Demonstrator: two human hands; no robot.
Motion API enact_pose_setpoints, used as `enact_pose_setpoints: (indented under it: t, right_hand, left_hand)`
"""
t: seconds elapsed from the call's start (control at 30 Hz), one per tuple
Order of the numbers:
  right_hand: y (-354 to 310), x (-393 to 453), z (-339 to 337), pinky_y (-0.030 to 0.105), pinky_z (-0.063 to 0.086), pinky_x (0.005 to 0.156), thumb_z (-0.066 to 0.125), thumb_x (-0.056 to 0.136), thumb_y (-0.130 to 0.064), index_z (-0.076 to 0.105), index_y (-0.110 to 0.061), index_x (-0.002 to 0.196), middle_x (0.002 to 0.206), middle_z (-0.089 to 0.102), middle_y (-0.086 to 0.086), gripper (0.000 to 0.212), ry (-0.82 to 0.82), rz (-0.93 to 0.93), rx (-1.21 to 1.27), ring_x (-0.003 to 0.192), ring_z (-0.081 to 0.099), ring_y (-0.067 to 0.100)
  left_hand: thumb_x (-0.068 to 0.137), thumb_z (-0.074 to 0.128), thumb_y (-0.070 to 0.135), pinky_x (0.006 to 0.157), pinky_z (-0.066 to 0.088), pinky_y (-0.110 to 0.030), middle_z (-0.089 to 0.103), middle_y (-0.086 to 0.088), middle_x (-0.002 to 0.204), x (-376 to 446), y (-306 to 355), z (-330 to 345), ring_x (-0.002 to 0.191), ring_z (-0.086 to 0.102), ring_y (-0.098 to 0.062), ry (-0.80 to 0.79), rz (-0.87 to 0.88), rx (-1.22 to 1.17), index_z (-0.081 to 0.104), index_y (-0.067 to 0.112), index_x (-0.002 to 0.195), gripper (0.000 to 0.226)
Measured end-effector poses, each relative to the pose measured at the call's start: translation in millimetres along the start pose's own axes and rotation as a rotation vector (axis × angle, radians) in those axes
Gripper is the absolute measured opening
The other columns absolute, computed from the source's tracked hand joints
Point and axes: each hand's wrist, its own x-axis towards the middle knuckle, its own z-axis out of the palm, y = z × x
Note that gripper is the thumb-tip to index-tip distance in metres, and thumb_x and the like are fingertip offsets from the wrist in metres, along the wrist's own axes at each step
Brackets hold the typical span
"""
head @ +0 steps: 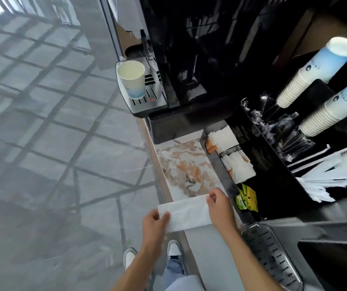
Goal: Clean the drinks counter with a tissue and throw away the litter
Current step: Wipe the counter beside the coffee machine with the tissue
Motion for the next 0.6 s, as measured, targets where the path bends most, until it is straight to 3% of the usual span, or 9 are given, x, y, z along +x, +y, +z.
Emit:
enact_pose_setpoints:
  t: [0.17,0.27,0.33,0.4,0.47,0.6]
  right_hand:
    - [6,-21,3,0.042,0.051,0.08,0.055,0.089,0.006,0.063,-0.004,0.107,0.107,0.062,0.012,0.022,0.206,-0.201,-0.241,0.099,0.056,0.031]
    - [14,-42,17,0.044,0.053,0.088,0.06,0.082,0.002,0.064,-0.004,0.111,0.113,0.065,0.01,0.03,0.105,-0.447,-0.407,0.105,0.061,0.031]
    - [20,-53,29,0.046,0.051,0.099,0.062,0.083,-0.008,0.063,-0.003,0.121,0.126,0.065,0.013,0.038,0.023,-0.505,-0.476,0.119,0.06,0.033]
    - [26,-56,37,0.044,0.036,0.113,0.058,0.087,-0.02,0.055,-0.002,0.136,0.144,0.055,0.014,0.052,-0.011,-0.526,-0.512,0.136,0.048,0.031]
    - [29,-57,43,0.041,0.017,0.118,0.049,0.092,-0.031,0.041,-0.001,0.147,0.156,0.039,0.015,0.063,-0.047,-0.55,-0.535,0.146,0.032,0.029]
    - [32,-56,54,0.044,0.012,0.116,0.023,0.101,-0.05,0.03,-0.002,0.151,0.161,0.025,0.016,0.07,-0.134,-0.566,-0.617,0.15,0.007,0.025]
  left_hand:
    - [0.087,0.068,0.006,0.063,0.055,-0.037,0.074,-0.018,0.085,6,-6,1,0.07,0.065,-0.024,0.031,-0.01,0.021,0.07,0.003,0.09,0.005]
    - [0.087,0.067,0.005,0.062,0.05,-0.037,0.069,-0.014,0.079,5,-8,3,0.068,0.059,-0.023,0.041,-0.006,0.016,0.067,-0.002,0.088,0.007]
    - [0.086,0.067,0.005,0.061,0.048,-0.035,0.066,-0.014,0.077,5,-11,2,0.068,0.058,-0.022,0.04,-0.01,0.01,0.066,-0.004,0.088,0.009]
    - [0.086,0.066,0.004,0.063,0.052,-0.037,0.071,-0.02,0.082,5,-11,3,0.071,0.063,-0.024,0.037,-0.016,-0.011,0.068,-0.001,0.088,0.006]
    - [0.087,0.065,0.004,0.065,0.055,-0.039,0.074,-0.023,0.089,5,-10,4,0.072,0.066,-0.025,0.037,-0.016,-0.023,0.069,0.002,0.089,0.005]
    - [0.087,0.065,0.003,0.064,0.055,-0.038,0.073,-0.026,0.089,9,-12,0,0.071,0.066,-0.024,0.053,-0.021,-0.026,0.068,0.001,0.088,0.004]
